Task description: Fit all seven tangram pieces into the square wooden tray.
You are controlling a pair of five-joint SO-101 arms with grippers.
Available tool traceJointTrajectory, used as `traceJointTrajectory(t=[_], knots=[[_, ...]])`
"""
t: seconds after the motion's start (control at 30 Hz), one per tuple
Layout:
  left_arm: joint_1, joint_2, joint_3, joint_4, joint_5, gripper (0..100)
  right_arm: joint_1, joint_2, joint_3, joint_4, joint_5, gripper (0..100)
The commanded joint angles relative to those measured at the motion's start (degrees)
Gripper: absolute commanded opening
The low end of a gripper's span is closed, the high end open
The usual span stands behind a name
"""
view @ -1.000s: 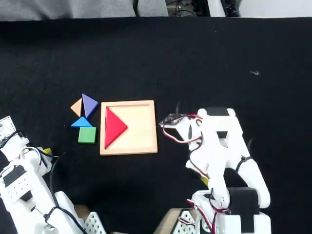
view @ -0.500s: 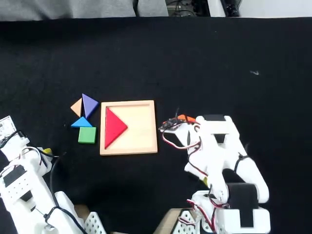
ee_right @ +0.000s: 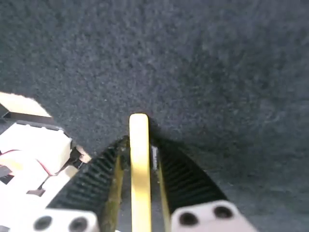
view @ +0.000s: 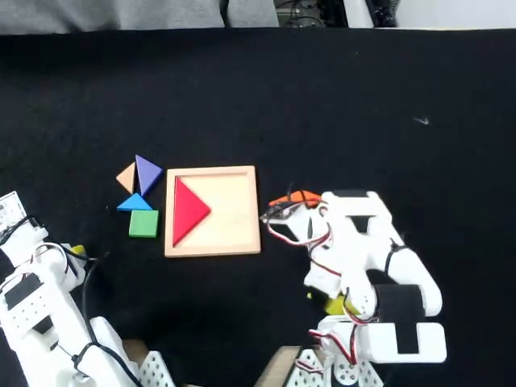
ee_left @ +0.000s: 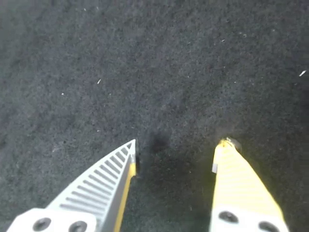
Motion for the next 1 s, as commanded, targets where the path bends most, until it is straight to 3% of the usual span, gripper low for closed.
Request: traceJointTrajectory(t=[0.0, 0.2, 0.4, 0.63, 0.97], knots=[[0.57, -0.44, -0.31, -0.88, 0.09, 26, -1.14, -0.04, -7.34, 3.6, 0.44, 1.0], [0.57, -0.44, -0.31, -0.88, 0.09, 26, -5.71, 0.48, -29.58, 16.09, 0.35, 1.0], [0.57, -0.44, -0.31, -0.62, 0.09, 26, -21.45, 4.53, -46.11, 21.63, 4.22, 1.0], [-1.19, -0.44, -0.84, 0.62, 0.09, 26, -35.96, 25.27, -63.6, 23.56, 4.48, 1.0], [-1.71, -0.44, -1.1, 0.7, 0.09, 26, -40.88, 40.57, -80.48, 25.58, 5.54, 1.0]])
